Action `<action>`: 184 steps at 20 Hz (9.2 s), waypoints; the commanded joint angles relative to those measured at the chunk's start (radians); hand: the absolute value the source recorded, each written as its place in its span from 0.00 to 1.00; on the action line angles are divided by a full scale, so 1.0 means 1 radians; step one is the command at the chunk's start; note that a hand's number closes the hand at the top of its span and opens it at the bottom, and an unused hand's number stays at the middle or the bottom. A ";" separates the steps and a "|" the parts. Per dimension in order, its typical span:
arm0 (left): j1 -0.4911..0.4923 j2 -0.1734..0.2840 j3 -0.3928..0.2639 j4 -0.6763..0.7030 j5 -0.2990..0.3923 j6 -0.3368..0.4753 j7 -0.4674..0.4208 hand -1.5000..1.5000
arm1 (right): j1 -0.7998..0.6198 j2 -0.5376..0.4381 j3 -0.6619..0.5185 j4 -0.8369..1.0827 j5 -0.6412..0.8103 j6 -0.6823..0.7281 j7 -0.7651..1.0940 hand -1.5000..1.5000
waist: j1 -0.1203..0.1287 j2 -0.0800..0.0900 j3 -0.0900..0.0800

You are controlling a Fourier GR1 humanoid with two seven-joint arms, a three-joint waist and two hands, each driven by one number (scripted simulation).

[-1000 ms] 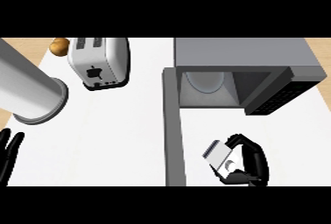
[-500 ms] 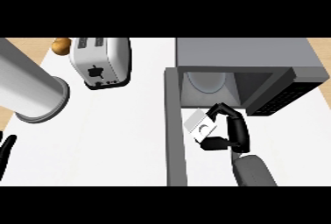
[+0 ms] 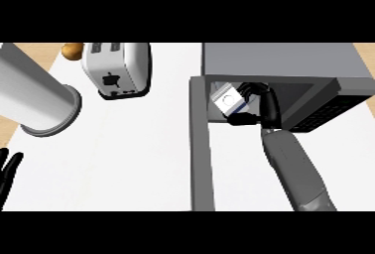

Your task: Pick up the milk, place it into the microwave and close the microwave

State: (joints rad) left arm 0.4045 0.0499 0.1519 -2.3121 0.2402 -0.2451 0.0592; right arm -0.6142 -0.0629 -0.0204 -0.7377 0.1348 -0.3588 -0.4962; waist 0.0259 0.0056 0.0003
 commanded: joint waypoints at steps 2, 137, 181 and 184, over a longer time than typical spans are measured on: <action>-0.036 -0.004 0.000 0.016 -0.018 0.007 0.007 0.00 | -0.201 -0.047 -0.071 0.261 0.020 -0.027 -0.019 1.00 | 0.009 0.005 0.001; -0.773 -0.050 -0.987 1.009 -0.304 0.278 -0.024 1.00 | 1.104 -0.162 -0.066 -0.771 -0.353 0.831 -0.352 0.00 | -0.087 0.001 -0.002; -1.331 -0.049 -0.859 1.464 0.457 0.805 -0.388 1.00 | 1.172 -0.321 0.042 -1.285 -0.631 0.894 -0.057 0.00 | -0.372 0.071 -0.003; -1.348 -0.049 -0.863 1.469 0.470 0.811 -0.400 1.00 | 1.166 -0.336 0.040 -1.290 -0.648 0.905 -0.045 0.00 | -0.371 0.075 -0.001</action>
State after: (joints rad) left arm -0.8557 0.0094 -0.7434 -0.9219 0.6873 0.5814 -0.3385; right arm 0.5496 -0.3843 0.0218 -2.0177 -0.4948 0.5245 -0.5428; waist -0.3284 0.0646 -0.0032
